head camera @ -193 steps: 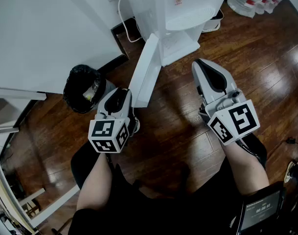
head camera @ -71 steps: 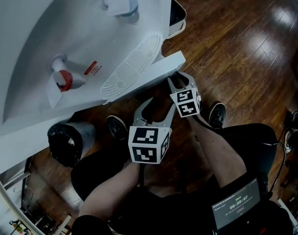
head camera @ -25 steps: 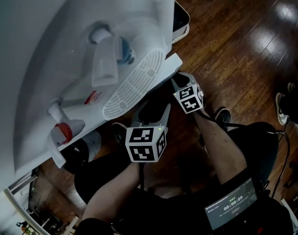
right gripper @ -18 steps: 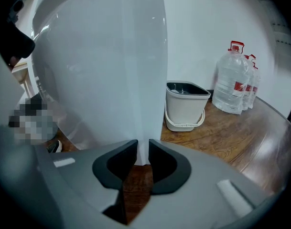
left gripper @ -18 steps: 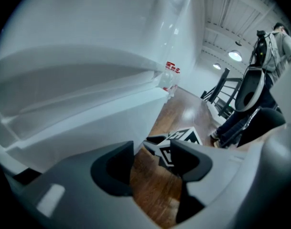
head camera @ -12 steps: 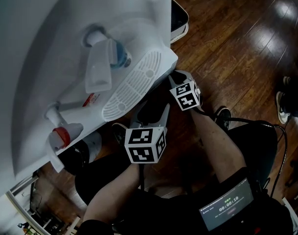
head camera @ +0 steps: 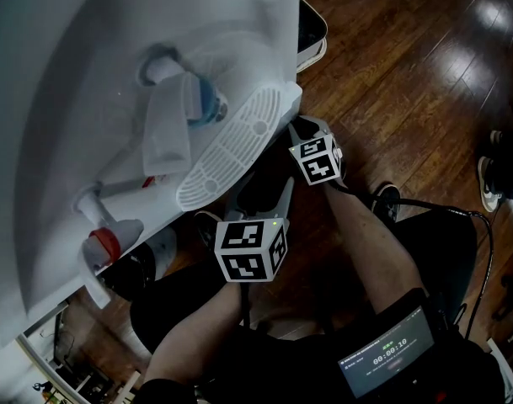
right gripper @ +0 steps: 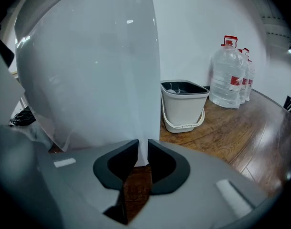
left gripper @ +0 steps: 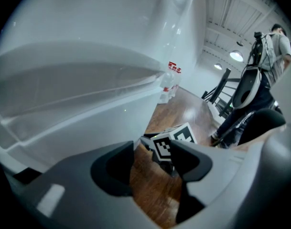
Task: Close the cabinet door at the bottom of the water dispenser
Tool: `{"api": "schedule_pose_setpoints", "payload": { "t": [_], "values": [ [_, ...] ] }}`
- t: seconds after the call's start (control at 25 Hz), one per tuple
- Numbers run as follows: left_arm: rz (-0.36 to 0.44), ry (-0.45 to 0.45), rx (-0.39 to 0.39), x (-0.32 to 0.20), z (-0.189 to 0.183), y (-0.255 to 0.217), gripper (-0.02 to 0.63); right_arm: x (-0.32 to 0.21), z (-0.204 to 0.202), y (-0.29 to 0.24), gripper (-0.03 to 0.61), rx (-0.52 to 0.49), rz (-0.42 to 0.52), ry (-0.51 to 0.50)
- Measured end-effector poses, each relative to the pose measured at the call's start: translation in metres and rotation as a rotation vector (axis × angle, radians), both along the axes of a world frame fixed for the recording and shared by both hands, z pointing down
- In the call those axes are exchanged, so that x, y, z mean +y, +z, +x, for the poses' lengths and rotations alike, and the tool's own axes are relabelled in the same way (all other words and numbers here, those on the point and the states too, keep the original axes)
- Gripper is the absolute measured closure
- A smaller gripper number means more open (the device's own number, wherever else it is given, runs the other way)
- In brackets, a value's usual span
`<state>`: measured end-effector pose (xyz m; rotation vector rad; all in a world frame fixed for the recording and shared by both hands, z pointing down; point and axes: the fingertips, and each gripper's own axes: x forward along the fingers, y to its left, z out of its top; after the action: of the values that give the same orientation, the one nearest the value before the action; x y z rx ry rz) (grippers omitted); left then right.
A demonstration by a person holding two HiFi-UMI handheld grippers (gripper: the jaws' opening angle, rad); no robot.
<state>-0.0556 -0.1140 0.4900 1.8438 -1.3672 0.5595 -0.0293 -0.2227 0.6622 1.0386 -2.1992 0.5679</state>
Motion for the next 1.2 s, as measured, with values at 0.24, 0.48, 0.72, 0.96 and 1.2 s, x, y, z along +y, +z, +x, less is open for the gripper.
{"api": "schedule_pose_setpoints", "payload": {
  "t": [0.24,0.48,0.72,0.96,1.2],
  "values": [
    [-0.002,-0.005,0.003,-0.002,-0.003,-0.001,0.359,-0.004,-0.005,0.001,0.517,-0.013,-0.009,0.013],
    [-0.007,0.008,-0.002,-0.005,-0.004,-0.001,0.359,-0.009,-0.009,-0.006,0.52,0.012,0.017,-0.02],
    [0.003,0.016,0.0,-0.01,-0.004,-0.006,0.359,-0.009,-0.006,-0.003,0.518,-0.009,-0.013,0.001],
    [0.037,0.014,0.031,-0.012,0.007,-0.025,0.359,-0.008,0.013,-0.033,0.548,-0.034,0.015,0.06],
    [0.14,0.039,0.069,-0.008,0.03,-0.066,0.36,-0.012,0.03,-0.107,0.561,-0.154,0.121,0.133]
  ]
}}
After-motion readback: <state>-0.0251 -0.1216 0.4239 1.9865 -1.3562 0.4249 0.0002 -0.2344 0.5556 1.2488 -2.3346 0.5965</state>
